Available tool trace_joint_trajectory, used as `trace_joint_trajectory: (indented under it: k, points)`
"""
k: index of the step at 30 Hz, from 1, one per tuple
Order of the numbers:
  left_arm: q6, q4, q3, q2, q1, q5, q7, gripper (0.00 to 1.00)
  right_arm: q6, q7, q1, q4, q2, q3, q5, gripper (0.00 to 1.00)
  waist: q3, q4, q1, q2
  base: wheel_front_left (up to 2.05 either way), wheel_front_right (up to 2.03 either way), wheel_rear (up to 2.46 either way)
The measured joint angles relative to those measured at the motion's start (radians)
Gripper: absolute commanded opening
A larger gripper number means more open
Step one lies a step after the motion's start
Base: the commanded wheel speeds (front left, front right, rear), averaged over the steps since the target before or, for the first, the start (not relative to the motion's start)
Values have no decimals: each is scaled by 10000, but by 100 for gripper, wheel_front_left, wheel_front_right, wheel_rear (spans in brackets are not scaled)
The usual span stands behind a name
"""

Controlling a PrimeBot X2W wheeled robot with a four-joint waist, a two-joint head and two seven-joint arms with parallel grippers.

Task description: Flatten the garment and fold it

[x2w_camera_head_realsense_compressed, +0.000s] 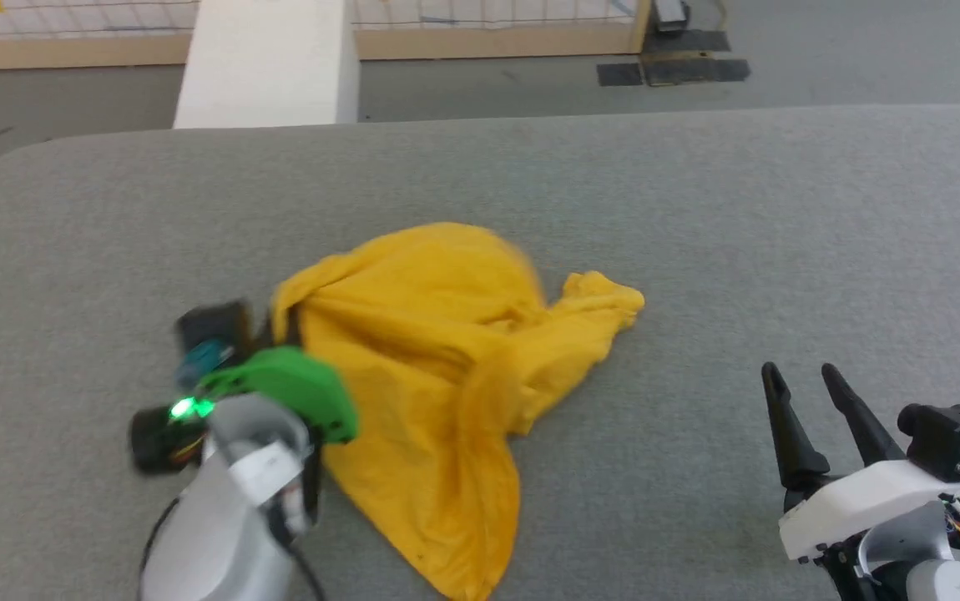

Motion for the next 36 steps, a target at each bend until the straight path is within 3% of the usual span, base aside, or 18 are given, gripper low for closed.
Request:
trace_joint_trajectory:
  k: [5, 8, 10, 11, 14, 19, 23, 27, 36]
  points:
    - [523, -802, 660, 384, 1292, -330, -276, 0, 2, 104, 1, -84, 0, -61, -77, 100, -68, 493, 0, 0, 0, 0, 0]
    - [723, -1108, 773, 433, 2048, -531, 209, 0, 0, 198, 3, -127, 0, -88, -94, 100, -96, 807, 0, 0, 0, 0, 0]
    - [637, -1154, 612, 431, 2507, -957, 1047, 43, 0, 320, 7, -146, -2, -92, -109, 100, -110, 1017, 0, 0, 0, 0, 0]
    - [548, -1162, 476, 428, 2747, -1108, 1475, 100, 0, 389, 7, -155, 2, -84, -127, 100, -117, 1131, 0, 0, 0, 0, 0]
    - [368, -1348, 276, 428, 3103, -1235, 1774, 100, 2, 548, 7, -167, 2, -46, -234, 100, -133, 1442, 0, 0, 0, 0, 0]
    - [305, -1875, 777, 349, 3028, -938, -644, 100, 0, 734, -267, -194, 0, 251, -408, 100, -127, 1891, 0, 0, 0, 0, 0]
    - [44, -1789, 920, 253, 2839, -759, -1921, 100, 2, 976, -1237, 48, 6, 642, -625, 100, -26, 2110, 0, 0, 0, 0, 0]
    - [-159, -1776, 1060, -25, 2527, -385, -2222, 100, 2, 1496, -2500, 1103, 8, 892, -732, 100, 206, 2267, 0, 0, 0, 0, 0]
    - [-704, -1812, 1325, -675, 2333, 265, -2247, 100, 0, 3906, -4470, 4209, 6, 1081, -836, 100, 796, 2794, 0, 0, 0, 0, 0]
